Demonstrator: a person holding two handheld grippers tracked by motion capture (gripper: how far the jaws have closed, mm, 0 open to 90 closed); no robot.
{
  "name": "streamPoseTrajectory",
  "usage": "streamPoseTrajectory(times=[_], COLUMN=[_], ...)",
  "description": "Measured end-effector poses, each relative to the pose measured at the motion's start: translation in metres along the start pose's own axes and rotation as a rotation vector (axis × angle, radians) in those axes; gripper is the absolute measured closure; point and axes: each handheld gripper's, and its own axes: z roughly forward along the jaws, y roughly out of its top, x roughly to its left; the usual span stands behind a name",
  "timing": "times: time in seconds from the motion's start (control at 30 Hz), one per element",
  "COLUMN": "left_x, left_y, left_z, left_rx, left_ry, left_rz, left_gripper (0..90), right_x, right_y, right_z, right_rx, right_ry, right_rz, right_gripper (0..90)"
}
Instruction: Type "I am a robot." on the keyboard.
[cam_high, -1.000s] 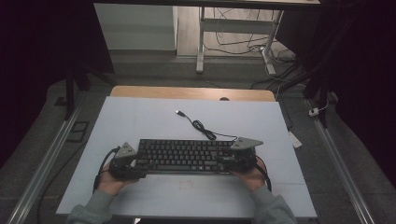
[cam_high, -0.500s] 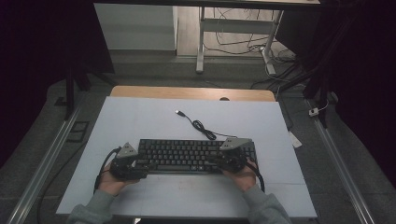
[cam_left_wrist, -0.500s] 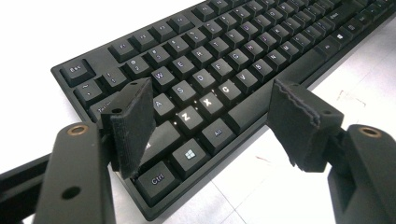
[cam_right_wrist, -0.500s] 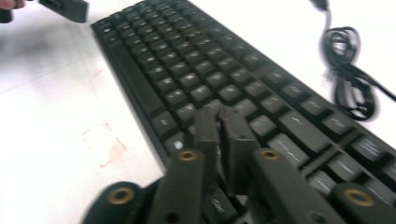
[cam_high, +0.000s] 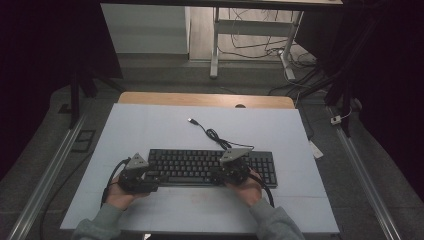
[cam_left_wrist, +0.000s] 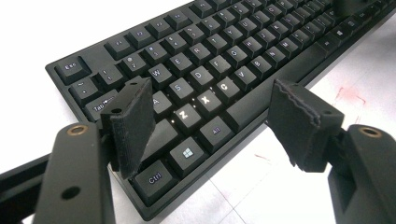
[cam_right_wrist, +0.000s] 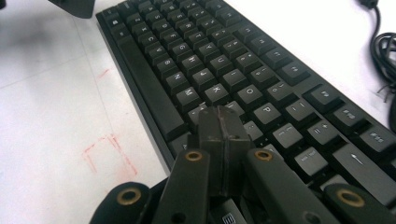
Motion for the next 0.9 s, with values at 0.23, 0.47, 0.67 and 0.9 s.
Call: streamPoseTrajectory(times=[0.23,0.47,0.67,0.9], left_x=[0.000,0.000,0.000,0.001], left_y=[0.000,0.000,0.000,0.000], left_z=[0.000,0.000,0.000,0.000], left_rx=[0.002,0.003,0.004,0.004], left_ry=[-0.002,-0.002,-0.001,0.000], left_rz=[0.000,0.001,0.002,0.001], left_gripper=[31.7,31.7,31.5,31.5], right_x=[0.001,0.001,0.000,0.000], right_y=[0.002,0.003,0.002,0.001], right_z=[0.011,0.019,0.022,0.023], right_rx=[0.010,0.025,0.030,0.040], right_ry=[-0.008,-0.016,-0.021,-0.022], right_rz=[0.000,-0.003,-0.001,0.004], right_gripper=[89.4,89.4,89.5,89.6])
